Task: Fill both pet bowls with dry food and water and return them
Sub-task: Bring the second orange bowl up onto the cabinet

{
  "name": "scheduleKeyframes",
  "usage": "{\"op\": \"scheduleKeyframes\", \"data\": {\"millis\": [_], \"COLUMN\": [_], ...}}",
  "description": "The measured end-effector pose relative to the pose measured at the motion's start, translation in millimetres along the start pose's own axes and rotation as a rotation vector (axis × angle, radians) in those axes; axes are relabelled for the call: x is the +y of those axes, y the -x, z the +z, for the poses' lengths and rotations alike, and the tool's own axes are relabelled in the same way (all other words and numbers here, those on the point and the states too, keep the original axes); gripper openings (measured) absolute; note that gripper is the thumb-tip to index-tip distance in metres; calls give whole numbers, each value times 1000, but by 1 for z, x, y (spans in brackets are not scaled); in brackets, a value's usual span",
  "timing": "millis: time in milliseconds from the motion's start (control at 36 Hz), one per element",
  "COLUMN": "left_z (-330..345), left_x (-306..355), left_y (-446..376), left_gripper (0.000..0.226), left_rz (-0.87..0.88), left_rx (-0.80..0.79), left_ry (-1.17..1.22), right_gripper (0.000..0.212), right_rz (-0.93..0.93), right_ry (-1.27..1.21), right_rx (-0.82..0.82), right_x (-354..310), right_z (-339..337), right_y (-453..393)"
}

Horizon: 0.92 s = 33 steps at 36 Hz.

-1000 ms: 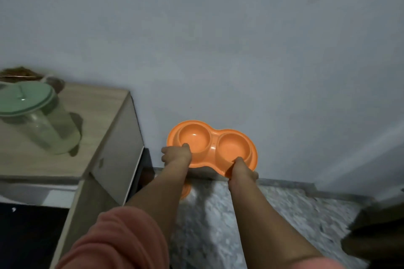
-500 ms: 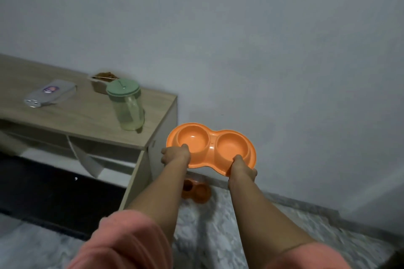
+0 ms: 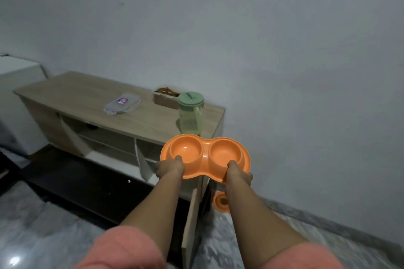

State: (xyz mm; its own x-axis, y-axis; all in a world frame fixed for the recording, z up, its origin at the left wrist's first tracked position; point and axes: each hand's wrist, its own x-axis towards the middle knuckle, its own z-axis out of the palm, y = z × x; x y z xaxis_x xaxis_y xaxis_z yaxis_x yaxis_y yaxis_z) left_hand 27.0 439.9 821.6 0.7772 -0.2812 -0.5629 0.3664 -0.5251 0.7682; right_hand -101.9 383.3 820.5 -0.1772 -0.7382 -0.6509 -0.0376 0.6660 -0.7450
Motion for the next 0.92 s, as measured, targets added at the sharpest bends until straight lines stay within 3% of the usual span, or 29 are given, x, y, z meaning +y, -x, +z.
{"op": "scheduleKeyframes", "data": {"millis": [417,611,917], "left_z": [-168,-178,-143], "left_x": [41,63,125], "left_y": [-138,-188,-278], "left_gripper": [62,59,59], "left_rz": [7,11,28], "left_rx": [37,-2,0], "left_ry": [-66,-61,-26], "right_gripper": [66,64,61], "right_rz": [27,17,-4], "right_ry": [-70,-93,-83], "right_rx": [-44,-30,-10], "right_x": [45,34,-16], "right_z": [187,240,318], "right_y": [94,87,24]}}
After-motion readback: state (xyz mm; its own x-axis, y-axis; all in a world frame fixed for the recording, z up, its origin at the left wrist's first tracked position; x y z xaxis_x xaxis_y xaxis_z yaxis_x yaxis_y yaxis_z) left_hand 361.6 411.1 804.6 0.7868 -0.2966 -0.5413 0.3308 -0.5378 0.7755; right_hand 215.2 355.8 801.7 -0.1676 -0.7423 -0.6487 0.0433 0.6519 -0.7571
